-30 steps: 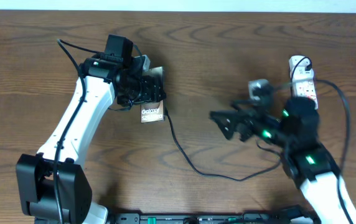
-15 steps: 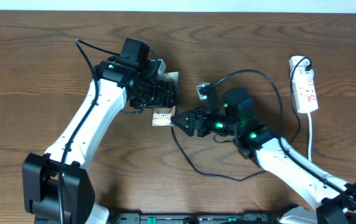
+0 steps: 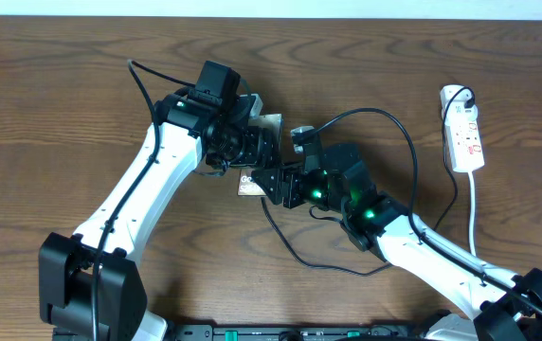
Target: Plug charger to phone and switch on socket
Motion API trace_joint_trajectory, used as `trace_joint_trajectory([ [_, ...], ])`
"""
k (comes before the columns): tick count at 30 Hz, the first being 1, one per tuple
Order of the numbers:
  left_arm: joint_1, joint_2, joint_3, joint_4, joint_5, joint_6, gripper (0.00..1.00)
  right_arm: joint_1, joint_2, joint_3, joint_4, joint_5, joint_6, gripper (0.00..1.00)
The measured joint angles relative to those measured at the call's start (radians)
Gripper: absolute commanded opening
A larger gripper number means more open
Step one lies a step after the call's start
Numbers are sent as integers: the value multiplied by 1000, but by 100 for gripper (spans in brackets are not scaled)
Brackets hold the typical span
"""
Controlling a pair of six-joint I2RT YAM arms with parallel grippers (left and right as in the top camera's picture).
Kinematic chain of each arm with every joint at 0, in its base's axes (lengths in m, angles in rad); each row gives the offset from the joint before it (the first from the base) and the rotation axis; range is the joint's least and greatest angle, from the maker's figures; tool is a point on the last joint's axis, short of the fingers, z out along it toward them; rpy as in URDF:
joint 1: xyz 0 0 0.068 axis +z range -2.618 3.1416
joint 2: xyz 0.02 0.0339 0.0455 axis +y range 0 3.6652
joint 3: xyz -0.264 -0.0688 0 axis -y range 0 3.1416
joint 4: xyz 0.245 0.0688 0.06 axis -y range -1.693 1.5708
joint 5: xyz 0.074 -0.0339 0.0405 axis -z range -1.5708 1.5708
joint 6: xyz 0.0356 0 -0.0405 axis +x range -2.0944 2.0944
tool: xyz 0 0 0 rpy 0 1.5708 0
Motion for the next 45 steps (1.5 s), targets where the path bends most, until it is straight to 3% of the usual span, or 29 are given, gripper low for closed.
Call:
trace_joint_trajectory([
  [4,0,0,0,3,0,-1,61,3,0,0,10,6,6,38],
  [8,-1,0,0,5,0,0,61,3,2,-1,11,14,17,20],
  [10,-1,-1,0,5,-3,0,62,3,6,-1,10,30,35,1],
  [19,-5,-10,3,10,12,3,67,-12,13,-8,14,42,58,1],
  [26,98,-93,3,49,96,7,78,-143,17,-8,135,-151,43,1],
  [31,216,-209,4,114,214,6,83,-242,17,-10,220,-259,68,1],
  [35,271,-273,4,159,332,5,87,-267,18,-11,453,-377,128,1],
  [39,279,-280,4,218,459,12,86,-267,18,-8,670,-481,220,1],
  [45,278,-277,4,367,730,35,86,-267,18,-8,769,-548,333,1],
])
